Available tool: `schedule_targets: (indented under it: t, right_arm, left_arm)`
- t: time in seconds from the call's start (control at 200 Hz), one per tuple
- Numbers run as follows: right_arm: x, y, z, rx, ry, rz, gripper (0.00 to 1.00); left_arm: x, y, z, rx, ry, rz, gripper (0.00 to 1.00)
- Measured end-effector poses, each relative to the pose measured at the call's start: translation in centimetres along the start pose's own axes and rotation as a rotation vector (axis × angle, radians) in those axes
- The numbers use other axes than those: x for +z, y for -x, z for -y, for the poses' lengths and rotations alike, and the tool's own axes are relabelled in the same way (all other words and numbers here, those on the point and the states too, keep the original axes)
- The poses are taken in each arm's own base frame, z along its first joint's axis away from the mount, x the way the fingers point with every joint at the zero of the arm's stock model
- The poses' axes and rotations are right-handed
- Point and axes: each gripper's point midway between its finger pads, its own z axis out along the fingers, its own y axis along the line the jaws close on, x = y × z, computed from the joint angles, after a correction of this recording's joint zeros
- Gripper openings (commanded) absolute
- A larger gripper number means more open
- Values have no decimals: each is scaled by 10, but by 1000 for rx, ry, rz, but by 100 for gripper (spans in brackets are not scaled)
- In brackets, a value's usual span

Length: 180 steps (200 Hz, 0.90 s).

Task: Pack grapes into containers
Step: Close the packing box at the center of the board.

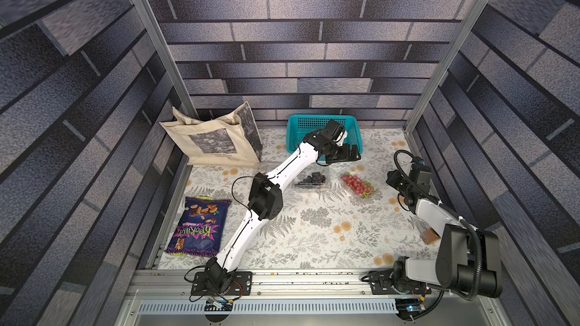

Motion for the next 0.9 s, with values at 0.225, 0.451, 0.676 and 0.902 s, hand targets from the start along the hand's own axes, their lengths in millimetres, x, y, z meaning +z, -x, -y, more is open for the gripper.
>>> schedule_targets:
  t: [0.225,0.451,0.676,0.902]
  right_arm:
    - [-1,0,-4,-6,10,1,25]
    - [-1,0,-9,-16,32,-1,28]
    - [-3,4,-12,-21,44,13,24]
    - [-4,7,-7,-35,11,32,18]
  left_arm:
    - [-22,33,9,14,-40,94,100]
    - [-24,40,2,7,-37,108,100]
    - [-19,38,-2,3,-33,98,100]
    - [-18,36,0,5,-35,94,100]
